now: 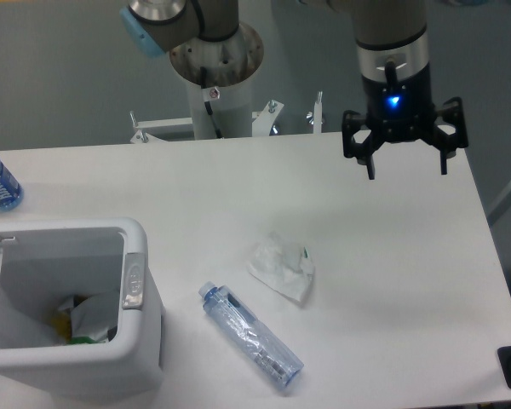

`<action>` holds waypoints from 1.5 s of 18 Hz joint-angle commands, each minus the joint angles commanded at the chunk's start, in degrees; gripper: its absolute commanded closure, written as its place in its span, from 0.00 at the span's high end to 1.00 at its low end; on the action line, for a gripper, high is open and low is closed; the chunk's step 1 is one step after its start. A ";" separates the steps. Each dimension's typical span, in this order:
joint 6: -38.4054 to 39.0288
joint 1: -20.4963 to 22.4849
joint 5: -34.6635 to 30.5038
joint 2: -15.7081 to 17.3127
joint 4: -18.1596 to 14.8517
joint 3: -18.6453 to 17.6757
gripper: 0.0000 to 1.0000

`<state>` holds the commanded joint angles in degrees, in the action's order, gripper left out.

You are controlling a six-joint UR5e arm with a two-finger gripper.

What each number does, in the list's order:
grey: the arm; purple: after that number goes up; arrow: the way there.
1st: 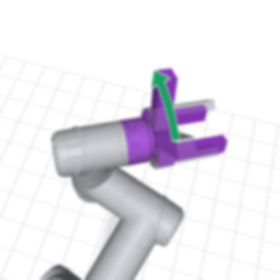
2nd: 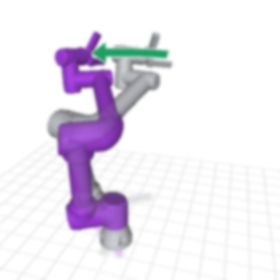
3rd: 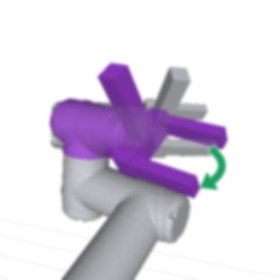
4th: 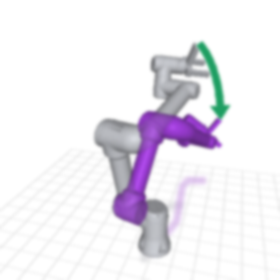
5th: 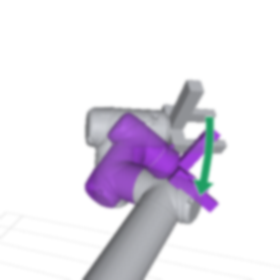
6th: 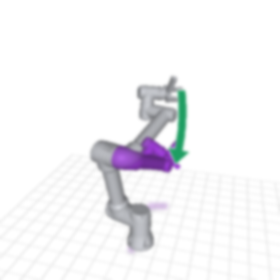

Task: Place the trash in the trash can
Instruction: 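Move the open gripper down over the crumpled white tissue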

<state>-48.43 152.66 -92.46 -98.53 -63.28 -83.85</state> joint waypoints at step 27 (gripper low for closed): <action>20.03 -7.99 6.51 -7.46 4.31 -18.81 1.00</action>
<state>-28.40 144.67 -85.95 -105.99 -58.98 -102.65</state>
